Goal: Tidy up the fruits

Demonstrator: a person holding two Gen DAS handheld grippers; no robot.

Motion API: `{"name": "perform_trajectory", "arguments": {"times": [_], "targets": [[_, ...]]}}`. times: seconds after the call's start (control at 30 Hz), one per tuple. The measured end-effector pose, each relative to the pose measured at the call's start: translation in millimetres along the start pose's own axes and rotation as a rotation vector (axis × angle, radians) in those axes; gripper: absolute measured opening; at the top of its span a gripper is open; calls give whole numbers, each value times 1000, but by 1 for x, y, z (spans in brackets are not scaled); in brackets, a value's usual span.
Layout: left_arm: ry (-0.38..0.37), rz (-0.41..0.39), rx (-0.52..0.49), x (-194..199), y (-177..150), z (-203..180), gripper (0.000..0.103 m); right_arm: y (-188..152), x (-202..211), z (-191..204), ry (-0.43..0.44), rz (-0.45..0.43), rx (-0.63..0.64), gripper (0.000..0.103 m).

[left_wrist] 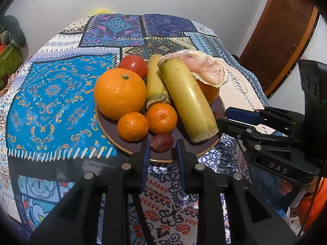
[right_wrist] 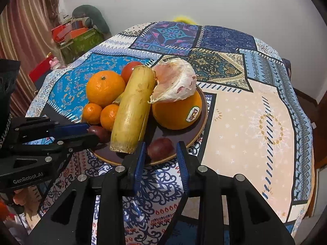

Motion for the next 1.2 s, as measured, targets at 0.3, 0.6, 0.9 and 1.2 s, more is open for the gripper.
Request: {"name": "perform_trajectory", "arguments": {"times": [0.3, 0.6, 0.9, 1.2], "targets": [[20, -84, 19, 51, 1, -3, 29, 2, 49, 4, -16, -97, -20, 32], [90, -295, -4, 160, 6, -25, 29, 1, 163, 31, -32, -325, -26, 32], [170, -562, -78, 290, -12, -68, 33, -18, 281, 66, -15, -585, -49, 35], [220, -772, -102, 377, -43, -96, 71, -47, 362, 116, -50, -816, -10, 63]]}}
Point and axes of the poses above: each gripper's, at about its wrist camera, not at the fingertips, and x roughly against the way its jaws point, z to its left, y to its top, the point moved 1 cm from there along -x, roughly the way its jaws point, and after that the axes turned 6 degrees about -x, right-handed, at the moved point
